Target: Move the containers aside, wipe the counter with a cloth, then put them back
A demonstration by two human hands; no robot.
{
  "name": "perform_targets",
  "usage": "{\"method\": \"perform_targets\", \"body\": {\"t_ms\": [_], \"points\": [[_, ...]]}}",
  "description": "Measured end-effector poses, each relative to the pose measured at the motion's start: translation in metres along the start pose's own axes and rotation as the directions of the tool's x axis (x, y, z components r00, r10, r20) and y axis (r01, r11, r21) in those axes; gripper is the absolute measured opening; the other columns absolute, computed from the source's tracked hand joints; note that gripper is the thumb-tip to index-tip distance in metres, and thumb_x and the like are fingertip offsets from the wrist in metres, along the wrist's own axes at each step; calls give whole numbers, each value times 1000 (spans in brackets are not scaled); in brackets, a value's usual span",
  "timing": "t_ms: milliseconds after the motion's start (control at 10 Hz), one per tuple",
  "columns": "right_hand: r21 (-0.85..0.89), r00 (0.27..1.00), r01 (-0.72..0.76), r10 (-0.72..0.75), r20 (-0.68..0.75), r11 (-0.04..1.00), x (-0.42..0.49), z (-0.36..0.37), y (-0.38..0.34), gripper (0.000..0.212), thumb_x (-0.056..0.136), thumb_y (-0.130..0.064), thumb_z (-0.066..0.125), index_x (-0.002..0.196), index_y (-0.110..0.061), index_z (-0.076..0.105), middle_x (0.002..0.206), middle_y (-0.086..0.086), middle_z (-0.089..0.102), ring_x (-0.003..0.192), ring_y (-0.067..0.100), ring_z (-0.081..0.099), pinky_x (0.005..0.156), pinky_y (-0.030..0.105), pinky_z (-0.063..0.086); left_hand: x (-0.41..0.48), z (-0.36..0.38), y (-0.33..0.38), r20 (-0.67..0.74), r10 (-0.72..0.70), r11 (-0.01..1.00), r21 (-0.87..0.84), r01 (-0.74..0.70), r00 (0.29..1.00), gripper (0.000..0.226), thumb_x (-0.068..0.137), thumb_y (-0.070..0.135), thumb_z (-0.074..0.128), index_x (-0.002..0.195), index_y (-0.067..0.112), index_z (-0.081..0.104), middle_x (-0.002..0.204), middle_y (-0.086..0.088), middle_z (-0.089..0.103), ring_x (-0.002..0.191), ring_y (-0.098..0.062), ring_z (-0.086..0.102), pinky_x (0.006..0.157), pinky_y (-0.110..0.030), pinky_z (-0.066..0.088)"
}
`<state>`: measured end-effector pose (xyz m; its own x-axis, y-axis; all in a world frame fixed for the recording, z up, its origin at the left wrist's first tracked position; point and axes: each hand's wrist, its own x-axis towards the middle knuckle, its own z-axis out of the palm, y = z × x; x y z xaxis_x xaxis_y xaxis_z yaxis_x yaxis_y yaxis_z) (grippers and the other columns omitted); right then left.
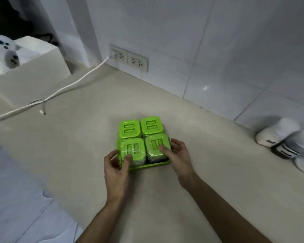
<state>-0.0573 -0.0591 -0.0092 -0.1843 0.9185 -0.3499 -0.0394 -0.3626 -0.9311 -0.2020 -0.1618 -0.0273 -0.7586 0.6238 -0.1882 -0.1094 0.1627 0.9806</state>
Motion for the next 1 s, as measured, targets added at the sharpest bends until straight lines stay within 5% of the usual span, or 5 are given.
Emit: {"method": "perform_targets", "body": {"t_ms": [200, 400, 700, 1000], "points": [[-11, 958, 85, -85, -274, 996, -1, -118, -20, 46, 82, -10, 71, 120, -12, 46, 106, 2, 57, 86, 7, 58, 61, 9, 48, -18, 117, 6, 346, 23, 999, 37, -38, 938, 35, 84, 23, 70, 114, 21, 52, 104, -8, 67, 97, -20, 64, 86, -37, 51], [-78, 917, 67, -92, -388, 995, 4, -195, -28, 49, 86, -20, 67, 126, -18, 40, 103, -2, 55, 82, 3, 56, 58, 5, 44, -26, 202, 6, 535, 71, 977, 135, -168, 842, 35, 81, 28, 70, 111, 18, 54, 103, -4, 66, 98, -23, 63, 85, -38, 51], [-59, 822, 64, -86, -563, 996, 45, -237, -28, 49, 85, -32, 67, 121, -10, 44, 107, 6, 56, 88, 11, 56, 66, 12, 45, 7, 282, 9, 686, 19, 938, 240, -251, 727, 38, 80, 41, 71, 108, 22, 54, 98, -6, 70, 92, -21, 66, 90, -42, 52], [-190, 791, 53, -158, -592, 980, 62, -243, -27, 50, 79, -39, 72, 111, -9, 46, 114, 18, 59, 93, 22, 57, 86, 38, 49, -2, 290, 15, 680, 83, 889, 280, -363, 729, 38, 89, 43, 56, 114, 15, 51, 108, -9, 67, 100, -27, 63, 83, -33, 47]]}}
